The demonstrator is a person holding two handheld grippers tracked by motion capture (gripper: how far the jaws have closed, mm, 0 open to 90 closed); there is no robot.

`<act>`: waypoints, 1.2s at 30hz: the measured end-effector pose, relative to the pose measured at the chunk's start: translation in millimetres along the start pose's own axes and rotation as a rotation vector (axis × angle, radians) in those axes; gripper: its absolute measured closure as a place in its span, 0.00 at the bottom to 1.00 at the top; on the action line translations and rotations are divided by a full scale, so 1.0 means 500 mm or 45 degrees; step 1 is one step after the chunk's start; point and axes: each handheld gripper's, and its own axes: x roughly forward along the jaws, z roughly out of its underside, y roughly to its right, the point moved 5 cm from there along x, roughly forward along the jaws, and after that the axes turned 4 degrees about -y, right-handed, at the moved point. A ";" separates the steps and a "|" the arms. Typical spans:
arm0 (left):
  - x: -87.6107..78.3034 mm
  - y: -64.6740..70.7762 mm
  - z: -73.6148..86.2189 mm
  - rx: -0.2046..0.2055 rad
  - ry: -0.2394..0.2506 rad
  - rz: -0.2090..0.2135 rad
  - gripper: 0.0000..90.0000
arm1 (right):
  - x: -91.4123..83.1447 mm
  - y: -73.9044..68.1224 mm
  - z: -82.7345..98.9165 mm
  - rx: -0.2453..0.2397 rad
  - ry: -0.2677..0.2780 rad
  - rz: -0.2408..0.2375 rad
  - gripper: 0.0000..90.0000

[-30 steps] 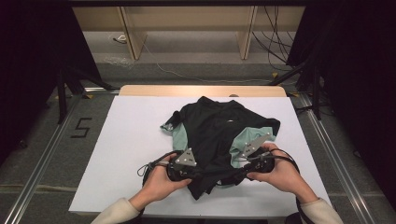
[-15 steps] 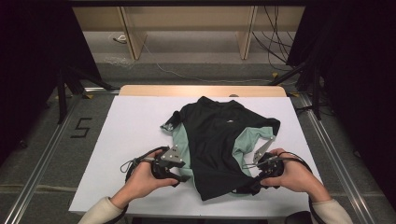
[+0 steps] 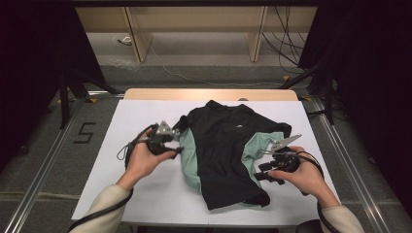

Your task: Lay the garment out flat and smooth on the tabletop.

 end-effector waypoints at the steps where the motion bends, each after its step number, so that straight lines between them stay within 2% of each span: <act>1: 0.009 -0.011 -0.009 -0.015 0.001 -0.014 0.41 | 0.008 -0.001 -0.001 0.003 0.000 0.007 0.57; 2: 0.026 -0.028 -0.023 -0.032 -0.001 -0.031 0.39 | 0.012 -0.001 -0.002 0.009 -0.004 0.010 0.57; 3: 0.040 -0.037 -0.034 -0.043 -0.003 -0.026 0.37 | 0.018 -0.002 -0.002 0.010 -0.009 0.018 0.57; 5: 0.066 -0.049 -0.051 -0.111 0.007 0.037 0.35 | 0.027 -0.001 0.001 0.015 -0.026 0.034 0.55; 6: 0.080 -0.060 -0.057 -0.151 0.002 0.041 0.34 | 0.030 -0.001 0.003 0.020 -0.034 0.036 0.55; 9: 0.114 -0.085 -0.068 -0.222 -0.014 0.016 0.41 | 0.043 -0.003 0.008 0.022 -0.055 0.036 0.55; 12: 0.135 -0.093 -0.074 -0.237 -0.050 0.012 0.59 | 0.048 -0.008 0.008 0.010 -0.061 0.026 0.56; 13: 0.137 -0.094 -0.074 -0.241 -0.060 0.010 0.73 | 0.047 -0.009 0.006 0.005 -0.054 0.025 0.56; 15: 0.135 -0.101 -0.077 -0.237 -0.068 -0.021 0.93 | 0.047 -0.010 0.005 0.003 -0.048 0.024 0.56; 16: 0.132 -0.106 -0.079 -0.243 -0.071 -0.044 0.97 | 0.047 -0.010 0.005 -0.001 -0.047 0.024 0.56; 18: 0.124 -0.118 -0.084 -0.267 -0.063 -0.068 0.97 | 0.046 -0.010 0.006 0.001 -0.044 0.022 0.56; 19: 0.117 -0.130 -0.087 -0.265 -0.060 -0.110 0.97 | 0.047 -0.009 0.006 0.003 -0.045 0.024 0.57; 21: 0.107 -0.150 -0.091 -0.280 -0.049 -0.153 0.97 | 0.048 -0.008 0.007 0.007 -0.052 0.025 0.57; 24: 0.088 -0.194 -0.093 -0.312 -0.031 -0.249 0.97 | 0.051 -0.009 0.008 0.004 -0.060 0.022 0.57; 27: 0.080 -0.224 -0.092 -0.350 -0.018 -0.302 0.96 | 0.052 -0.011 0.007 0.004 -0.059 0.020 0.57; 29: 0.077 -0.238 -0.089 -0.354 -0.025 -0.356 0.90 | 0.050 -0.009 0.007 0.001 -0.054 0.019 0.57; 30: 0.076 -0.245 -0.087 -0.370 -0.016 -0.381 0.83 | 0.050 -0.009 0.007 -0.001 -0.051 0.021 0.57; 31: 0.073 -0.251 -0.085 -0.386 -0.016 -0.393 0.77 | 0.050 -0.008 0.007 0.000 -0.052 0.023 0.57; 33: 0.067 -0.255 -0.079 -0.401 -0.017 -0.408 0.72 | 0.050 -0.007 0.009 0.002 -0.053 0.021 0.57; 36: 0.056 -0.236 -0.075 -0.360 -0.026 -0.352 0.67 | 0.050 -0.007 0.009 0.003 -0.052 0.021 0.57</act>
